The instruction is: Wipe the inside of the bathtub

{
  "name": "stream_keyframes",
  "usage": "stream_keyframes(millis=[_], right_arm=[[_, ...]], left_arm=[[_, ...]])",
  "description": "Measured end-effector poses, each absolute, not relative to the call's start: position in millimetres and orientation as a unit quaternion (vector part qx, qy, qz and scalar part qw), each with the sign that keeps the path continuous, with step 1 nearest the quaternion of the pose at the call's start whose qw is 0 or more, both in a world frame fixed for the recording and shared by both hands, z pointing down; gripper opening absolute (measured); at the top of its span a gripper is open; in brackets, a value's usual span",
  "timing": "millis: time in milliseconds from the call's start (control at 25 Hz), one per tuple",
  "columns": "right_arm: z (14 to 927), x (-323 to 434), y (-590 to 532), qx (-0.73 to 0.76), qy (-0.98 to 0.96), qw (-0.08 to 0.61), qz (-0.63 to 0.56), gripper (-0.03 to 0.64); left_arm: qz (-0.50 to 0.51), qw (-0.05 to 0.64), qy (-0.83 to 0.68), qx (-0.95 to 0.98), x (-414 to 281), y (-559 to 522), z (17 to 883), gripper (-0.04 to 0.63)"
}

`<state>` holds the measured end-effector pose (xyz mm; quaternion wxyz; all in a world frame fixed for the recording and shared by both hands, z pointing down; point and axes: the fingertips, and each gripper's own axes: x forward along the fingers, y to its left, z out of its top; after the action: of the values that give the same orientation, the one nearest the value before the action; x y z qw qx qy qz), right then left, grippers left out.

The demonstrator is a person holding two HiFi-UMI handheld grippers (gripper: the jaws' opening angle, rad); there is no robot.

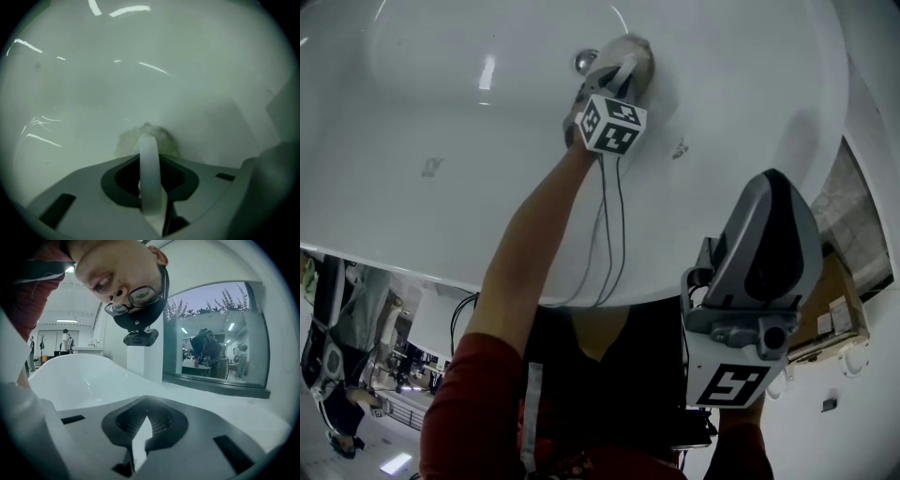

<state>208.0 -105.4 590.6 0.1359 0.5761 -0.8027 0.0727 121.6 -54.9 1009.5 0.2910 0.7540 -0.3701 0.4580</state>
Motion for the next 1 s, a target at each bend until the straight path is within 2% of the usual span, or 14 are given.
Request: stream_keyframes(millis=[360,1000], right_arm=[[562.3,214.6,-96.0,0.589,-0.795,0.132,0.057,0.011],[435.8,230.5,-63.5,0.636,-0.763,0.115,0.027,0.011]], left_arm=[[0.417,0.340,-0.389,0.748,117.5,-54.4,963.1,0.097],[0.322,0.278,-0.256,0.868,150.1,-5.4,695.4,0.097]])
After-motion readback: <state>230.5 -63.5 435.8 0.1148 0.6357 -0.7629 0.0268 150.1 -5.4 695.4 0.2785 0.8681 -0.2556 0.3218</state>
